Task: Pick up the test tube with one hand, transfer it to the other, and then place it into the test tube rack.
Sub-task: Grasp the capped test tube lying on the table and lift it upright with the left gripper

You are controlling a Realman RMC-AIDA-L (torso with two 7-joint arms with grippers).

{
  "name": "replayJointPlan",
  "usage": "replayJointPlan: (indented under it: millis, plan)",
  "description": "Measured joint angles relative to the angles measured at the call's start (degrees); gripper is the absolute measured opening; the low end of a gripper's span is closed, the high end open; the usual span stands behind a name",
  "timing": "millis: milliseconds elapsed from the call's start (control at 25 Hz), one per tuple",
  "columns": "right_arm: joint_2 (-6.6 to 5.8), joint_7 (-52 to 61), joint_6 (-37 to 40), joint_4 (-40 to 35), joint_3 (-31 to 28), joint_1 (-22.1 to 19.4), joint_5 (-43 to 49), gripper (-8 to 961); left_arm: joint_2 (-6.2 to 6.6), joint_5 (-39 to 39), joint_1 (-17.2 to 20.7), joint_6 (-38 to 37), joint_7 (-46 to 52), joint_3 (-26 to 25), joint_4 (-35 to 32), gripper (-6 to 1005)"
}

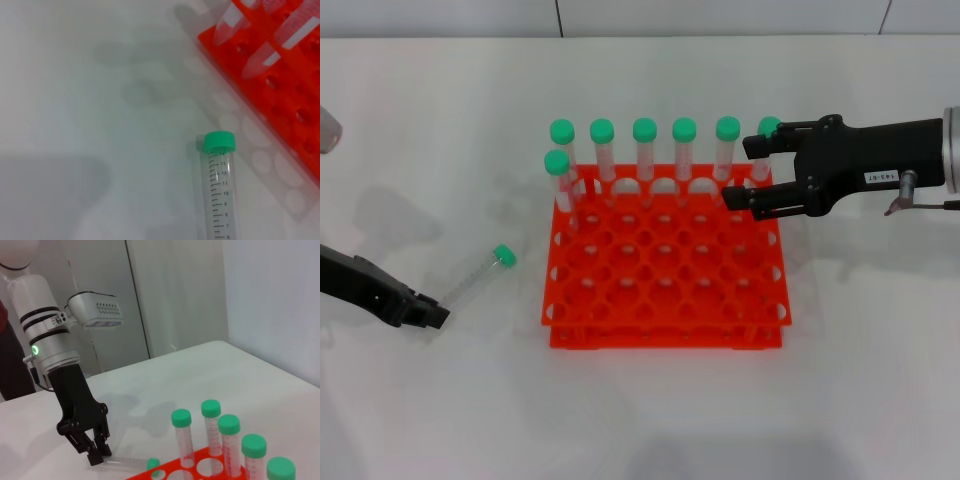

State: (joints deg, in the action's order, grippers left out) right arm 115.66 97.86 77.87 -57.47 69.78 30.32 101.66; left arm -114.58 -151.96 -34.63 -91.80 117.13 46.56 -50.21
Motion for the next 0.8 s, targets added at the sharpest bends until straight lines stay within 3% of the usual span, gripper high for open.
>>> replayJointPlan:
  millis: [520, 720, 800]
  plan:
    - [0.0, -0.05, 0.01, -0.1, -0.05, -0.14, -0.18, 771, 0.06, 0.61, 0.06, -0.02, -0.39, -0.57, -0.1, 191]
    - [-0.09, -0.17, 0.0, 0.09, -0.27, -0.33, -0.79, 771, 0.06, 0.71, 0.16, -0.04, -0.67, -3.09, -0.52, 191]
    - [-0.08, -0.19, 0.0, 0.06, -0.34, -0.44, -0.81, 771, 0.07, 0.98, 0.3, -0.09, -1.84, -6.77, -1.45, 191]
